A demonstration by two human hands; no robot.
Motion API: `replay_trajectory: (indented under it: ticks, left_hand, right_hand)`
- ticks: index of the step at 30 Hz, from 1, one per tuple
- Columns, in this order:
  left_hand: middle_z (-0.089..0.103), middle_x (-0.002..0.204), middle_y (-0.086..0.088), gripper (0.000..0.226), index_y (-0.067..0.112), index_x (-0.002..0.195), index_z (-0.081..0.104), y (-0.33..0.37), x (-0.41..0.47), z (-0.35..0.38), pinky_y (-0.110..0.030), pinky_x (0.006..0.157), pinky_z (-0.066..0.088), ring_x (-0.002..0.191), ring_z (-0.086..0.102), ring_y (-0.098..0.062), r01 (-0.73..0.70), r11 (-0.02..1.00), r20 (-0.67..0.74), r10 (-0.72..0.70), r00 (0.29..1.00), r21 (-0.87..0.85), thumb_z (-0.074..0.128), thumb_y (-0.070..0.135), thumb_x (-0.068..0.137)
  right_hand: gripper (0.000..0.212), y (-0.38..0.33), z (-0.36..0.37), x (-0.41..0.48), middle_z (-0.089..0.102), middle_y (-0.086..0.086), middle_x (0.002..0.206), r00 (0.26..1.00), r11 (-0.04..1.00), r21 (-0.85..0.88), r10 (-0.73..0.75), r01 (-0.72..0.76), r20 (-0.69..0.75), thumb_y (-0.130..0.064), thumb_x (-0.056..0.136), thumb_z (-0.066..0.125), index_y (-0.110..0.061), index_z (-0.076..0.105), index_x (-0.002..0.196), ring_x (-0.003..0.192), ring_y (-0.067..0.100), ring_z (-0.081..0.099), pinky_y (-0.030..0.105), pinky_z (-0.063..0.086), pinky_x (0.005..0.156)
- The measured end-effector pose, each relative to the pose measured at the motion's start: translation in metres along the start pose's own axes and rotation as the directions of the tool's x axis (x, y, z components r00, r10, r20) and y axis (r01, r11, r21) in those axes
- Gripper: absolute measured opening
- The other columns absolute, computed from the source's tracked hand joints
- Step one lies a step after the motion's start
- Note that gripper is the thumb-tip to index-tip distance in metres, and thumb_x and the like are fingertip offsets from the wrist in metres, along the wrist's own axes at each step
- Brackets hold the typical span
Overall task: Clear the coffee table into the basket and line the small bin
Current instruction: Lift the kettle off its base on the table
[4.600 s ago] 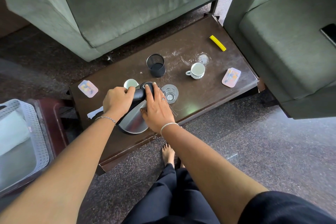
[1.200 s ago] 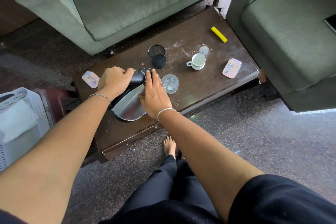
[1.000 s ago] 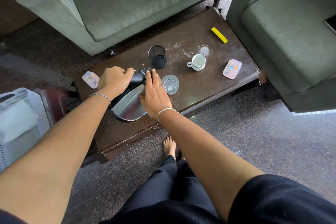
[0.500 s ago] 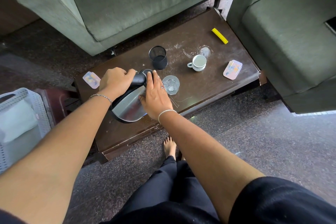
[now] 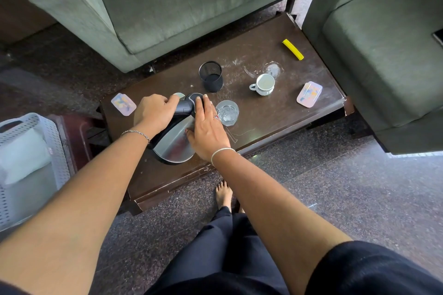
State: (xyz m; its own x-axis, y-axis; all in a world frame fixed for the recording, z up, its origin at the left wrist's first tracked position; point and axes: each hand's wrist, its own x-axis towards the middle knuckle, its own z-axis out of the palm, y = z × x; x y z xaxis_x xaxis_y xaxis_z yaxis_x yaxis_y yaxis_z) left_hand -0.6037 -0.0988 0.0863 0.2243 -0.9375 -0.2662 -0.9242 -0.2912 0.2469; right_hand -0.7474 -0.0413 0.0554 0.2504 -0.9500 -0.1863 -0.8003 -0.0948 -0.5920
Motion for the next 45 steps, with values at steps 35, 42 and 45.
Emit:
replay_trajectory:
  ticks: [35, 42, 45]
  left_hand:
    - [0.065, 0.058, -0.009, 0.056, 0.001, 0.071, 0.064, -0.050, -0.094, -0.056, -0.038, 0.070, 0.055, 0.066, 0.066, -0.030, 0.233, 0.664, -0.103, -0.427, 0.899, -0.711, 0.044, 0.054, 0.075]
    - [0.062, 0.045, 0.003, 0.041, 0.026, 0.058, 0.067, -0.113, -0.126, -0.097, -0.022, 0.039, 0.043, 0.043, 0.058, -0.012, 0.176, 0.617, -0.203, -0.493, 0.846, -0.767, 0.045, 0.058, 0.070]
    - [0.059, 0.047, -0.002, 0.047, 0.014, 0.056, 0.062, -0.154, -0.142, -0.111, -0.032, 0.056, 0.047, 0.055, 0.060, -0.024, 0.185, 0.593, -0.221, -0.544, 0.809, -0.783, 0.046, 0.055, 0.072]
  right_hand:
    - [0.066, -0.079, -0.045, -0.042, 0.021, 0.016, 0.157, 0.878, 0.893, -0.080, -0.449, 0.442, -0.162, -0.014, 0.088, 0.051, -0.002, 0.027, 0.148, 0.147, 0.031, 0.014, 0.038, 0.007, 0.122]
    - [0.055, -0.134, -0.027, -0.049, 0.038, 0.015, 0.149, 0.777, 0.792, -0.120, -0.611, 0.599, -0.151, -0.017, 0.088, 0.061, -0.007, 0.045, 0.139, 0.138, 0.032, 0.033, 0.040, 0.030, 0.111]
    - [0.051, -0.161, -0.008, -0.056, 0.046, 0.015, 0.141, 0.731, 0.751, -0.131, -0.660, 0.647, -0.173, -0.013, 0.083, 0.066, -0.007, 0.052, 0.132, 0.128, 0.036, 0.045, 0.044, 0.043, 0.099]
